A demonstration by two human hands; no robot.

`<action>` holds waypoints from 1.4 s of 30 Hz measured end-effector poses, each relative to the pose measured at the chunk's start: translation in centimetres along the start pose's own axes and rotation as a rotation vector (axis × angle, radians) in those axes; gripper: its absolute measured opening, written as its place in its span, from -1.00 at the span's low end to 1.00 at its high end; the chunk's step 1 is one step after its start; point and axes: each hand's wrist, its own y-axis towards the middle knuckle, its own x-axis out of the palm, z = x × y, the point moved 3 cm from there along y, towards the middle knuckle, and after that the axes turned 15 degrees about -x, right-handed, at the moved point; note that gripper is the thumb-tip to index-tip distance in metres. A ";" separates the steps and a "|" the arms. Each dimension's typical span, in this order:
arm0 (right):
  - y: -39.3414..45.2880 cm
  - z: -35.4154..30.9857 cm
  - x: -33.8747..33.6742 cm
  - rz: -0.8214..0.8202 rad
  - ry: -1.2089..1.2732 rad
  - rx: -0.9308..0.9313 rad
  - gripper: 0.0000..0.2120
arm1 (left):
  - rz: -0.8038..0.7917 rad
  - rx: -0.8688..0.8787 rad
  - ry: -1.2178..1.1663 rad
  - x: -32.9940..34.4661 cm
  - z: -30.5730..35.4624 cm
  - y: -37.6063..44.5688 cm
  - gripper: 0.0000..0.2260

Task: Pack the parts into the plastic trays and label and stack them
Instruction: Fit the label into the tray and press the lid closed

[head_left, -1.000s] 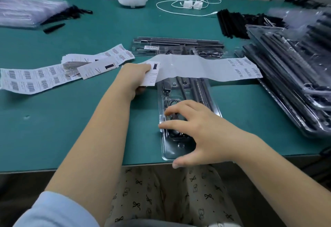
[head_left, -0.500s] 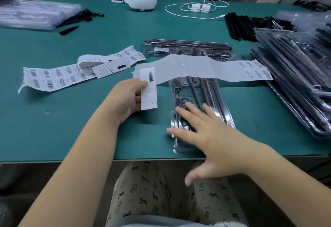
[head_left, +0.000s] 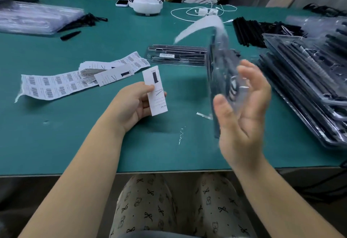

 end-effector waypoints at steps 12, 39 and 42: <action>-4.1 4.8 -0.8 -0.182 -0.135 0.894 -0.73 | 0.056 0.080 0.110 -0.2 -0.3 -0.2 -0.91; -3.0 8.7 -5.6 0.002 -0.096 0.974 -0.87 | -0.130 0.716 1.796 6.6 -0.8 -3.1 -0.80; -3.1 8.7 -5.6 0.034 -0.108 0.957 -0.88 | -0.166 0.645 1.748 7.0 -0.3 -2.5 -0.84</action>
